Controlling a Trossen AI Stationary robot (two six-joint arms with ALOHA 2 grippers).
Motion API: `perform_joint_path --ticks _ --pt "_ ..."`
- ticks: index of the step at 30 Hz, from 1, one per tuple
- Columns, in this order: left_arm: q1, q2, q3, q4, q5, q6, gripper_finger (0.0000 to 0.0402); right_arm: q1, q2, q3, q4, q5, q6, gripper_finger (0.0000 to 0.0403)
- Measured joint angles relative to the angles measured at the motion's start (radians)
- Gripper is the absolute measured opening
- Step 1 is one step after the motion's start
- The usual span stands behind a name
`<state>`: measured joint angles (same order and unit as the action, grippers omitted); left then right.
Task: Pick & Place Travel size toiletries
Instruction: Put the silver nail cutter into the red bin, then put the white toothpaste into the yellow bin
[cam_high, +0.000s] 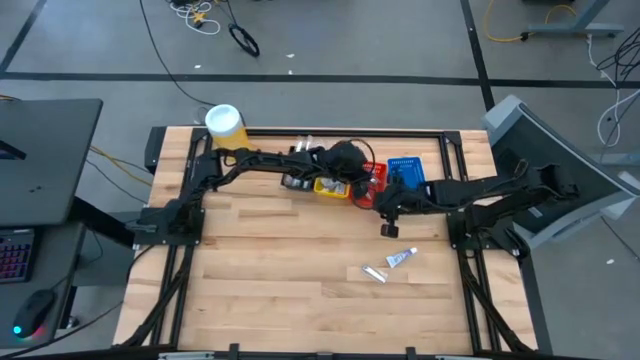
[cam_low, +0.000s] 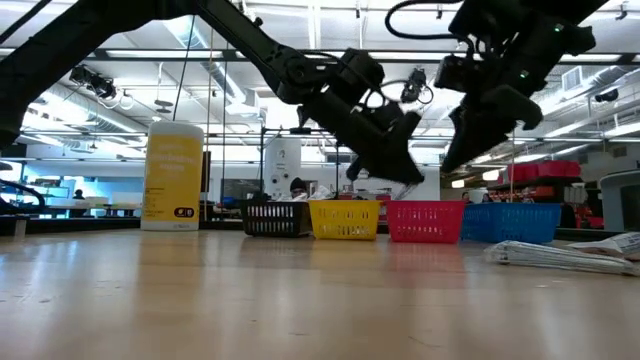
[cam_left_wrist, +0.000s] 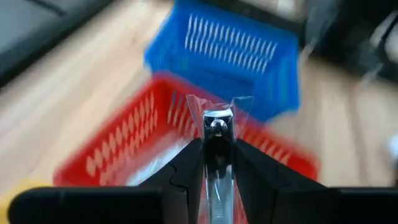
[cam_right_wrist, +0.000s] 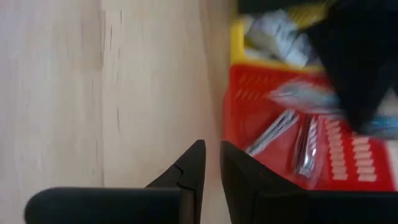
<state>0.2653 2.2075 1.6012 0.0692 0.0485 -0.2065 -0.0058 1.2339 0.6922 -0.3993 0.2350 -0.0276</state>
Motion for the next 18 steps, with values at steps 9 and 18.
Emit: perform_joint_path --ticks 9,18 --pt "-0.001 0.005 -0.001 -0.011 -0.005 0.123 0.0131 -0.022 0.000 0.000 0.150 -0.001 -0.125 0.0056" --pt "0.014 -0.101 -0.002 -0.248 -0.008 0.061 0.0183 -0.021 0.003 0.000 0.149 -0.016 -0.071 0.0056"
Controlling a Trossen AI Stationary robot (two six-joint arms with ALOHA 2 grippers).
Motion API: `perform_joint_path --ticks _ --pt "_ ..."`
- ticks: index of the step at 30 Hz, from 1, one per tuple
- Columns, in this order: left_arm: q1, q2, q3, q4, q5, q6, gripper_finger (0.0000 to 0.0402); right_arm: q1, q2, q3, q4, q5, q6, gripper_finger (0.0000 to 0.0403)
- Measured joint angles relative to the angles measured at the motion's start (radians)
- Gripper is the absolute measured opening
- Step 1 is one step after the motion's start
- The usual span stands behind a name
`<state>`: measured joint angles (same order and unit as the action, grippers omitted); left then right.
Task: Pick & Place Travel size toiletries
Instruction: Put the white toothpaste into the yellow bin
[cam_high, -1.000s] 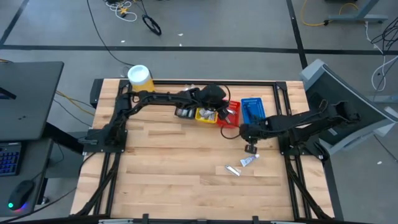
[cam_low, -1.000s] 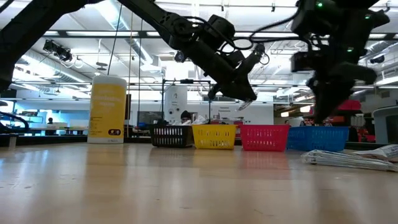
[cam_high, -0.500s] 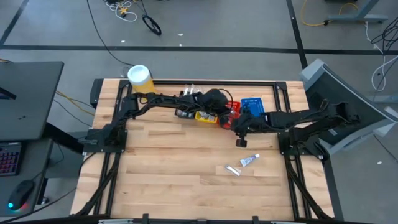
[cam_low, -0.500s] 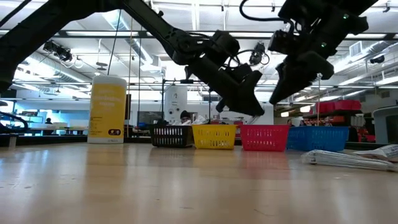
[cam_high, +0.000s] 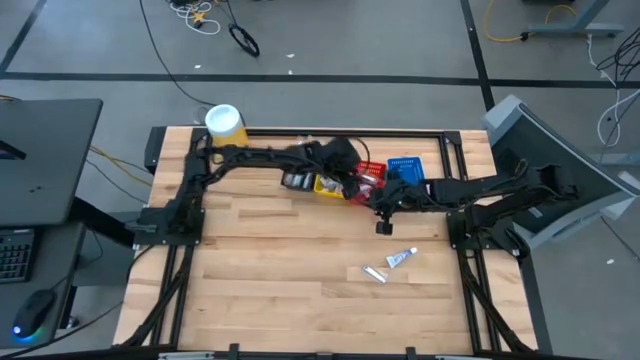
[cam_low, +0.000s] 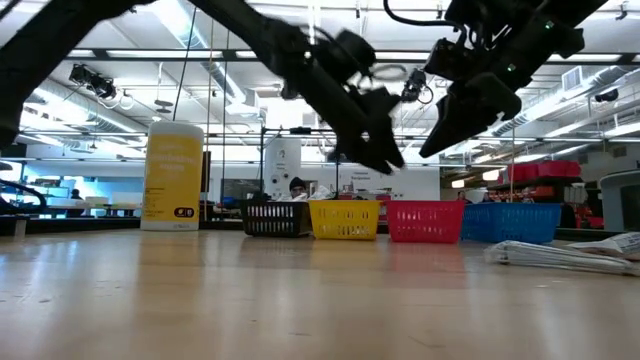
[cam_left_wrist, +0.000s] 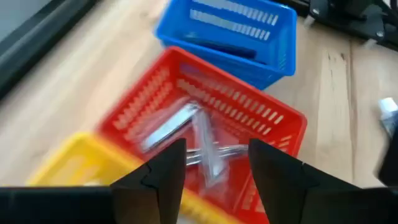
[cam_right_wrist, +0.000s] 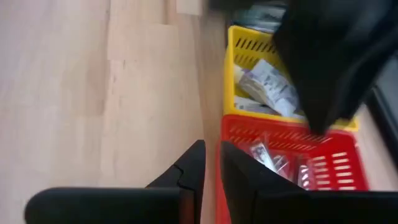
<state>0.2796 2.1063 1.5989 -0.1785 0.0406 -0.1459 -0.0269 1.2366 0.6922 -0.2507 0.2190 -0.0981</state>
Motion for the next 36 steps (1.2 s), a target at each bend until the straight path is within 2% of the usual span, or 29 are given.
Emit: perform_joint_path --ticks 4,9,15,19,22,25,32,36 --pt "0.010 -0.116 0.000 -0.165 -0.054 0.029 0.0185 0.002 0.011 0.000 -0.005 -0.021 0.037 0.0056" --pt "-0.010 -0.268 0.002 -0.283 -0.122 0.082 0.0181 0.004 0.053 0.000 0.006 -0.045 0.033 0.0056" --pt "-0.041 -0.407 0.001 -0.445 -0.273 0.121 0.0183 0.021 0.098 0.000 0.139 0.033 0.142 0.0056" --pt "-0.049 -0.462 -0.002 -0.556 -0.333 0.133 0.0180 0.038 0.099 0.000 0.164 0.040 0.090 0.0056" --pt "-0.051 -0.509 -0.061 -0.551 -0.341 0.135 0.0177 0.047 0.099 0.000 0.164 0.030 0.054 0.0059" --pt "-0.048 -0.556 -0.153 -0.502 -0.340 0.126 0.0174 0.047 0.099 0.000 0.165 -0.034 0.047 0.0073" --pt "-0.048 -0.658 -0.382 -0.342 -0.340 0.051 0.0174 0.045 0.099 0.000 0.143 -0.097 0.048 0.0133" --pt "-0.048 -0.711 -0.522 -0.259 -0.340 -0.006 0.0174 0.048 0.097 0.002 -0.005 -0.102 0.066 0.0157"
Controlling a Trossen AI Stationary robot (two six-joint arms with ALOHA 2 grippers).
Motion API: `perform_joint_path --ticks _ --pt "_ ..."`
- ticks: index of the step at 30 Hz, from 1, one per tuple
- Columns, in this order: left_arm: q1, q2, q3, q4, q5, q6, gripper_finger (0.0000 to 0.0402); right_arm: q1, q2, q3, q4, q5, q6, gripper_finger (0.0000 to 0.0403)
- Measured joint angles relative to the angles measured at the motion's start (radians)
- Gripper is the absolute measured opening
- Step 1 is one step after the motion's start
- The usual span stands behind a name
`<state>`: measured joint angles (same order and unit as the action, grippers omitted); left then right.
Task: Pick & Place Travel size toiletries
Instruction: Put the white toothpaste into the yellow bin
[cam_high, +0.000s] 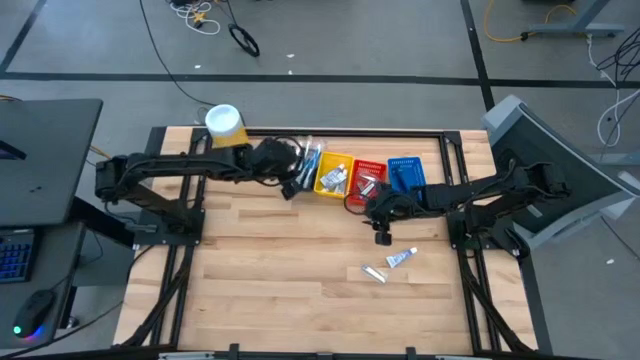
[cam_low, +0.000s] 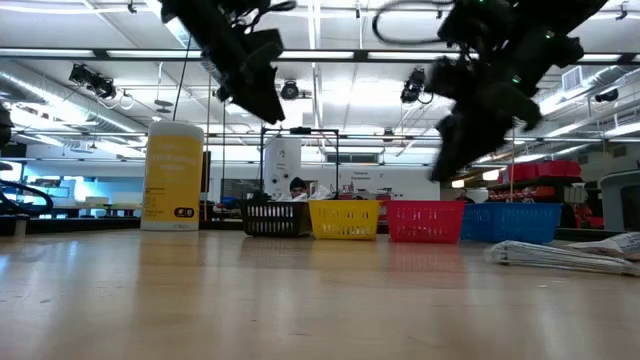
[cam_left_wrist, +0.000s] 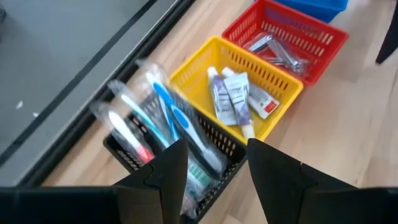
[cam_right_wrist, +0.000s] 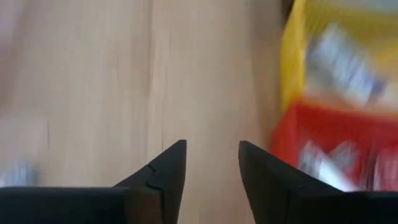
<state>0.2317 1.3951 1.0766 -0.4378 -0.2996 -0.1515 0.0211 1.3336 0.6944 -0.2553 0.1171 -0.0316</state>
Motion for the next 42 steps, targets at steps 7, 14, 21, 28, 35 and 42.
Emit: perform_joint_path --ticks 7,14,21,28,35,42 --pt "0.000 -0.036 -0.238 0.261 0.001 -0.050 0.0174 0.046 -0.002 0.116 -0.538 -0.150 0.121 0.0163" --pt "0.000 -0.036 -0.378 0.465 0.005 -0.072 0.0174 0.132 -0.002 0.121 -0.711 -0.300 0.260 0.0163" --pt "-0.003 -0.036 -0.434 0.553 0.005 -0.075 0.0170 0.237 -0.002 0.055 -0.658 -0.299 0.320 0.0163" --pt "-0.003 -0.036 -0.446 0.567 0.035 -0.101 0.0169 0.305 -0.002 0.006 -0.633 -0.231 0.313 0.0163" --pt "-0.003 -0.036 -0.446 0.570 0.042 -0.126 0.0169 0.335 -0.002 -0.024 -0.591 -0.105 0.297 0.0163" --pt "-0.003 -0.036 -0.446 0.573 0.042 -0.134 0.0169 0.336 -0.002 -0.091 -0.513 -0.199 0.316 0.0163"
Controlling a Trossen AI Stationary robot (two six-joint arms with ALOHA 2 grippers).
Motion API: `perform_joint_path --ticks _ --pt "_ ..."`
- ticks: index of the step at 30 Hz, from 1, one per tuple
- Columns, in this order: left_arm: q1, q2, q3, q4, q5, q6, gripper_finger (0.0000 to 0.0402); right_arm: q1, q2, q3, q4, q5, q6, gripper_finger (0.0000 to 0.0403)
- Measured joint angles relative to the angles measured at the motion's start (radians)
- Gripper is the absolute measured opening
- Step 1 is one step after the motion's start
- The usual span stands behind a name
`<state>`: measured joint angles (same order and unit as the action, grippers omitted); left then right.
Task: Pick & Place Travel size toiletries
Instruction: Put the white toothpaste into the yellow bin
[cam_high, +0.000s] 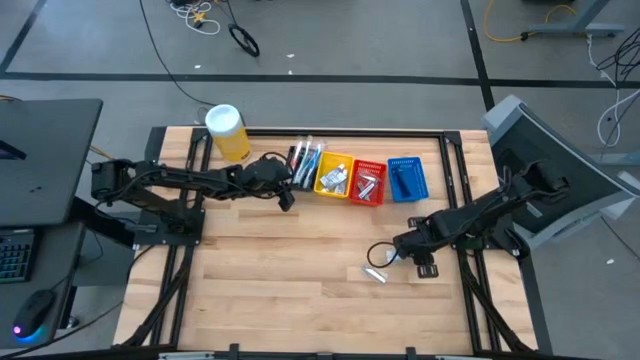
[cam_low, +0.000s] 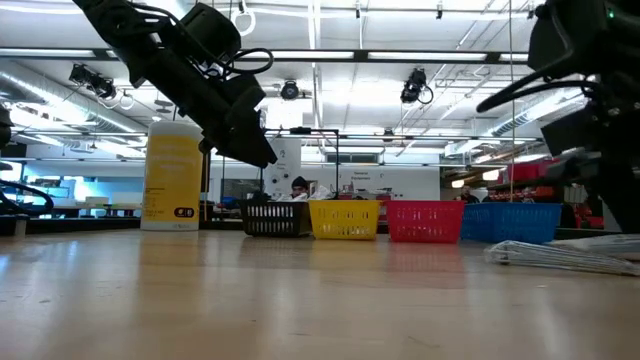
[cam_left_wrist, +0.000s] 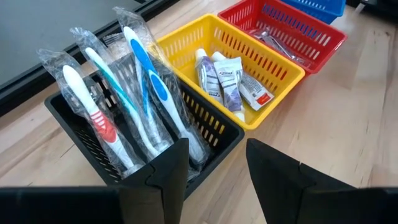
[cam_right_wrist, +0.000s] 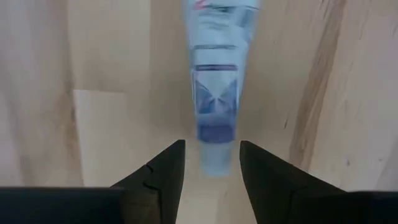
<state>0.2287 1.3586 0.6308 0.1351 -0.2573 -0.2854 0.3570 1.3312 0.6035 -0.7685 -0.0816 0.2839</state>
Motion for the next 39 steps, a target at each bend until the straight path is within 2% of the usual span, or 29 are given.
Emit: perform_joint_path --ticks 7,18,24,26,28,33,35,37,39 --pt "0.000 0.000 0.000 0.000 0.000 -0.006 0.0169 0.001 -0.003 -0.055 0.096 0.069 -0.009 0.0158" --pt "0.000 0.000 0.001 0.016 0.000 -0.007 0.0169 -0.001 -0.002 -0.056 0.104 0.066 0.019 0.0069" --pt "0.000 0.000 0.001 0.017 -0.025 -0.007 0.0169 0.001 0.000 0.001 0.148 0.081 0.106 0.0064" --pt "0.000 0.000 0.001 0.023 -0.036 -0.003 0.0169 -0.001 0.002 0.016 0.184 0.144 0.089 0.0063" --pt "0.000 0.000 0.001 0.036 -0.036 0.013 0.0169 -0.008 0.002 0.029 0.280 0.260 0.037 0.0063" --pt "0.000 0.000 0.001 0.087 -0.037 0.055 0.0169 -0.076 0.001 0.030 0.544 0.726 -0.048 0.0063" --pt "0.000 0.000 0.001 0.106 -0.038 0.065 0.0169 -0.127 0.001 0.030 0.661 0.855 -0.049 0.0063" --pt "0.000 0.000 0.001 0.109 -0.038 0.079 0.0169 -0.190 0.003 0.030 0.790 0.890 -0.049 0.0067" --pt "0.000 0.000 0.001 0.112 -0.038 0.080 0.0169 -0.267 0.015 0.031 0.936 0.830 -0.057 0.0072"
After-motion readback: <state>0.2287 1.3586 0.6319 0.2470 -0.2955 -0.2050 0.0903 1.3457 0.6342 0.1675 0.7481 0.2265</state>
